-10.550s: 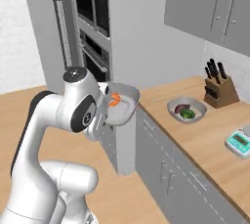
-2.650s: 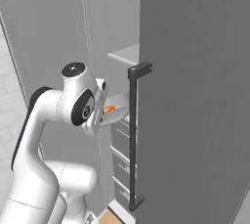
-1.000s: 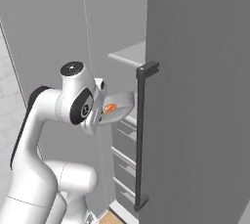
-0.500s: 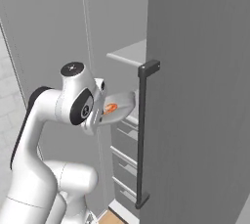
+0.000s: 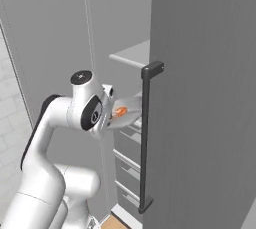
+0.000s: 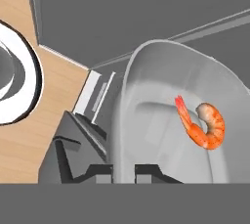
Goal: Take the meat container that has the shrimp and place it on the second highest rack of the freezer. Then take the vegetable container that has the potato and broccoli and place it on the highest rack of the freezer.
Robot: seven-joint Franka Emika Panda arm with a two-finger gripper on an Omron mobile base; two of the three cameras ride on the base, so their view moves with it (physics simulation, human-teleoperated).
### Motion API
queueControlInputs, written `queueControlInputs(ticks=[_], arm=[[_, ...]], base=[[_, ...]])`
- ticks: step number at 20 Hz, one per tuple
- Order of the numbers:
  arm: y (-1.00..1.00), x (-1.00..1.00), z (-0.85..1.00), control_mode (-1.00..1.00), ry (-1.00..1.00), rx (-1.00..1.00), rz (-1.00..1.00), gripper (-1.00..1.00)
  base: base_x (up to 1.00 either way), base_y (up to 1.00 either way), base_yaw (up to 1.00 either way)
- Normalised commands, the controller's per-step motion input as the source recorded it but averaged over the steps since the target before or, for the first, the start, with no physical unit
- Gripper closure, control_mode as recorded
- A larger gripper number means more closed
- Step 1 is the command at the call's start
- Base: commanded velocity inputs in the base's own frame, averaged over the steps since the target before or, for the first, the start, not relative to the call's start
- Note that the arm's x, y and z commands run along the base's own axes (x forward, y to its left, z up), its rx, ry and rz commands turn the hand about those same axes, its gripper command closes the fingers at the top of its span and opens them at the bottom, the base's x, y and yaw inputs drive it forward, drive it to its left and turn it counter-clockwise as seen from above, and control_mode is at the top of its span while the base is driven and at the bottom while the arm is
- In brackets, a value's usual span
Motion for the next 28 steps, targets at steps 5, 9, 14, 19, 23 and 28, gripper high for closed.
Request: queueControlInputs(ticks=[5, 9, 14, 19, 23, 28], arm=[[-0.4, 0.87, -0.2, -1.0, -0.01, 0.07, -0.17, 1.0], [-0.32, 0.82, -0.38, -1.0, 0.0, 0.01, -0.07, 1.0], [-0.13, 0.61, -0.27, -1.0, -0.01, 0.0, 0.0, 1.0], [-0.29, 0.52, -0.21, -1.0, -0.02, 0.0, 0.0, 1.0], [-0.13, 0.5, -0.35, -1.0, -0.02, 0.0, 0.0, 1.0], [0.0, 0.52, -0.36, -1.0, -0.03, 0.0, 0.0, 1.0]], base=[[0.0, 0.0, 0.0], [0.0, 0.0, 0.0], [0.0, 0.0, 0.0], [0.0, 0.0, 0.0], [0.0, 0.0, 0.0], [0.0, 0.0, 0.0]])
